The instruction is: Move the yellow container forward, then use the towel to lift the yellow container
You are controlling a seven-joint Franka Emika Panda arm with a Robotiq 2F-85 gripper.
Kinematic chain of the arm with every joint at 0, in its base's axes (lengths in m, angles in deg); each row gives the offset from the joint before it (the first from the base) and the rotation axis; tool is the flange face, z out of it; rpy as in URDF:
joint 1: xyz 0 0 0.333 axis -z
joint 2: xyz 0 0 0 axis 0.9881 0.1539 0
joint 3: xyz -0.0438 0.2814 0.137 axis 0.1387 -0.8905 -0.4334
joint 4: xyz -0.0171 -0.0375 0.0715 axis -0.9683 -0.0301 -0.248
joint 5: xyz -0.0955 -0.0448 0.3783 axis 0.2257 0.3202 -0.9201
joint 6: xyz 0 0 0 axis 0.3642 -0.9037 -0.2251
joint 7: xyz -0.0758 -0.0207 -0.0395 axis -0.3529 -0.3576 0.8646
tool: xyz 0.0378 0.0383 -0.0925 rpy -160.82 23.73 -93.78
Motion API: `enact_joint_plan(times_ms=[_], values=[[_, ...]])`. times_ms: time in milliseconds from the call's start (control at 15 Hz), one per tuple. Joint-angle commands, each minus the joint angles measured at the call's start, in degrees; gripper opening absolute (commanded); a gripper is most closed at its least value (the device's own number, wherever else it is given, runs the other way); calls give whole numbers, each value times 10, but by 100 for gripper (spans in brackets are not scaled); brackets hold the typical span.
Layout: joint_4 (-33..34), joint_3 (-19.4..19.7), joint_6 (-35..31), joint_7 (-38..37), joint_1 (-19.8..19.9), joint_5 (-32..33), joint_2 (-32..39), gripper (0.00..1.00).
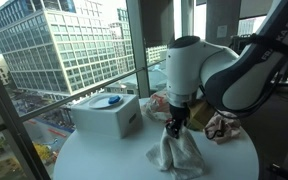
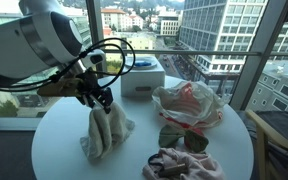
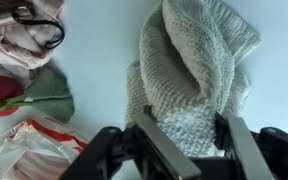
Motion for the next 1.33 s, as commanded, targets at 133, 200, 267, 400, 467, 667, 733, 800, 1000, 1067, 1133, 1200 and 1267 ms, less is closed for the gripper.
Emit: enact_joint_plan(times_ms=[133,200,267,400,467,667,733,800,1000,1067,1133,1200,1267], values=[[60,11,-17,-55,-3,55,121,29],[67,14,-18,-55,-4,58,136,29],[80,19,-17,-60,-6,66,155,29],[102,28,-14,-67,-9,75,186,29],[110,32,-13,-68,-9,76,198,29],[121,25,0,-49,-4,55,216,79],[117,18,10,-41,-1,43,209,80],[112,17,23,-48,-3,38,200,85],[88,48,43,-21,-50,-28,156,100],[81,46,51,-15,-53,-55,138,100],[75,48,57,3,-61,-89,123,100],[68,48,66,15,-69,-123,100,100],[64,50,77,26,-78,-153,81,100]])
